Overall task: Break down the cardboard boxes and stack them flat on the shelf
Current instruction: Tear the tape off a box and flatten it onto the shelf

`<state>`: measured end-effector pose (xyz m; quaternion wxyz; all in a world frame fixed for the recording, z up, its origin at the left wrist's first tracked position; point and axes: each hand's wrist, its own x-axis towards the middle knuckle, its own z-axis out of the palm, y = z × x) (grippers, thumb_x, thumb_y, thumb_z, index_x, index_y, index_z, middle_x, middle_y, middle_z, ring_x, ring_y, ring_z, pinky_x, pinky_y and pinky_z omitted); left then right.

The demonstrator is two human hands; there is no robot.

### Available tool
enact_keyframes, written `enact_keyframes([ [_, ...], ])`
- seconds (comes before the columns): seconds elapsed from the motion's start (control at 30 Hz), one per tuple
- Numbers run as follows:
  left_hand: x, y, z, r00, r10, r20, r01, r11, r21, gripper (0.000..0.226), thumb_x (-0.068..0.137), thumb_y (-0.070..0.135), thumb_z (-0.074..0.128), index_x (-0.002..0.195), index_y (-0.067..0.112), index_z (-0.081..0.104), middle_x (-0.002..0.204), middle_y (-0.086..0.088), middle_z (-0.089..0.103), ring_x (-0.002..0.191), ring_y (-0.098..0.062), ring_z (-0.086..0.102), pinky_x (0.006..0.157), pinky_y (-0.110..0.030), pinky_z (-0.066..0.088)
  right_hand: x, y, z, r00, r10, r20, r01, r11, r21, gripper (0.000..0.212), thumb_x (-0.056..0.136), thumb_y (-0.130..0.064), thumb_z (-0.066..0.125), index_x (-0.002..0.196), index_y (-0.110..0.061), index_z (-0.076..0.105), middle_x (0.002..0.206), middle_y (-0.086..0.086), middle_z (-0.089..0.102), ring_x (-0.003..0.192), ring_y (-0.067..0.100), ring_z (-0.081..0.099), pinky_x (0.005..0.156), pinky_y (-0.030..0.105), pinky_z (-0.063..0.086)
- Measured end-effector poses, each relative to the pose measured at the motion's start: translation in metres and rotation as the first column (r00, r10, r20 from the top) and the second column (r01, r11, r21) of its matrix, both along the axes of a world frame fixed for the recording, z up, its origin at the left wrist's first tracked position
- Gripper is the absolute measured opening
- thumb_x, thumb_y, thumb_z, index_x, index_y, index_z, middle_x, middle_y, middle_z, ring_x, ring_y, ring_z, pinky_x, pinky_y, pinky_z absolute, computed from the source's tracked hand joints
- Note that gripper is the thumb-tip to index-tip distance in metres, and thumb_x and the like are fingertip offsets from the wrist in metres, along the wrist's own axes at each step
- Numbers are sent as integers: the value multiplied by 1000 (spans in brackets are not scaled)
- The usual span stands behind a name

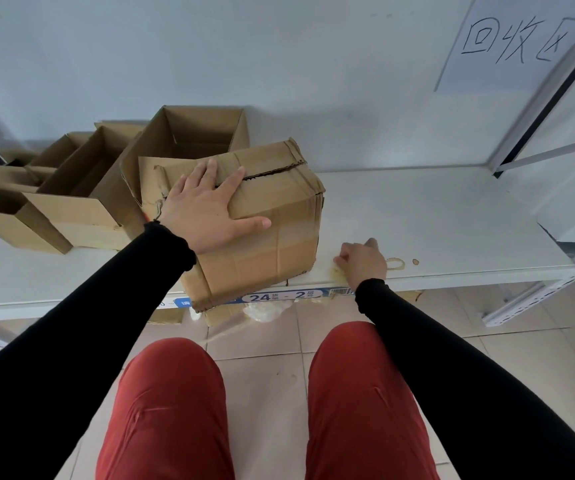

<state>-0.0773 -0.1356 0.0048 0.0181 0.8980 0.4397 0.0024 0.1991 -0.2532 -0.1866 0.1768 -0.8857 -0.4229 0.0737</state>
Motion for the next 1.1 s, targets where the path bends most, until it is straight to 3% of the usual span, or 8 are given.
enact_keyframes([
  [0.1, 0, 0, 0, 1000, 2, -6, -2, 1000, -1, 108, 69, 99, 22, 158, 43, -1, 169, -8, -5, 155, -23, -5, 123, -44, 0, -1, 1, -3, 998, 5, 66, -6, 1000, 23, 16, 87, -29, 70, 93, -14, 68, 107, 5, 48, 107, 27, 42, 77, 42, 52],
  [0.17, 1, 0, 0, 1000, 1, -4, -1, 1000, -6, 108, 69, 99, 22, 158, 43, -1, 169, -8, -5, 155, -23, -6, 123, -44, 0, -6, 2, -2, 998, 30, 60, -32, 999, 41, 23, 88, -18, 68, 106, -11, 57, 108, 7, 50, 103, 27, 47, 76, 42, 51],
  [0.27, 0, 1, 0, 1000, -1, -2, 1, 1000, -9, 108, 69, 99, 21, 158, 43, -1, 169, -8, -5, 155, -23, -6, 124, -45, 0, -8, 1, -2, 986, 136, 94, -136, 991, -11, 5, 97, -15, 57, 98, -10, 57, 91, 6, 58, 86, 29, 59, 68, 37, 47],
  [0.4, 1, 2, -1, 1000, -3, 1, 3, 1000, -3, 109, 68, 99, 20, 158, 42, -1, 169, -8, -4, 155, -23, -6, 124, -45, 1, 1, -12, -4, 982, 177, 62, -177, 984, 0, 33, 105, -29, 45, 94, -8, 67, 88, 4, 55, 85, 28, 60, 69, 35, 43],
  [0.53, 0, 4, -3, 1000, -13, 16, 13, 1000, 12, 109, 68, 100, 19, 158, 43, 1, 169, -10, -2, 155, -23, -5, 125, -46, 2, -6, -29, -12, 958, 264, 108, -266, 964, 7, 53, 108, -42, 32, 86, -9, 67, 95, 0, 49, 95, 20, 44, 77, 35, 42],
  [0.67, -1, 5, -4, 1000, -14, 20, 14, 1000, 16, 110, 67, 101, 18, 158, 43, 1, 169, -9, -1, 155, -23, -5, 125, -46, 2, -1, -39, -23, 914, 312, 258, -323, 947, -3, 21, 102, -17, 52, 94, -8, 69, 104, 5, 54, 101, 26, 47, 74, 38, 52],
  [0.87, 0, 5, -5, 1000, -14, 17, 13, 1000, 18, 110, 67, 102, 17, 158, 43, 0, 169, -10, -1, 155, -24, -4, 125, -46, 3, -11, -44, -10, 976, 170, 134, -176, 984, 34, 25, 103, -24, 49, 127, -21, 53, 97, -1, 57, 96, 24, 58, 69, 36, 45],
  [1.1, 0, 3, -4, 1000, -11, 16, 11, 1000, 9, 110, 68, 101, 20, 158, 42, 1, 169, -10, -1, 155, -23, -5, 125, -46, 3, -7, -43, -13, 956, 266, 123, -268, 963, 1, 36, 107, -33, 38, 101, -15, 68, 109, 1, 55, 108, 22, 44, 76, 39, 50],
])
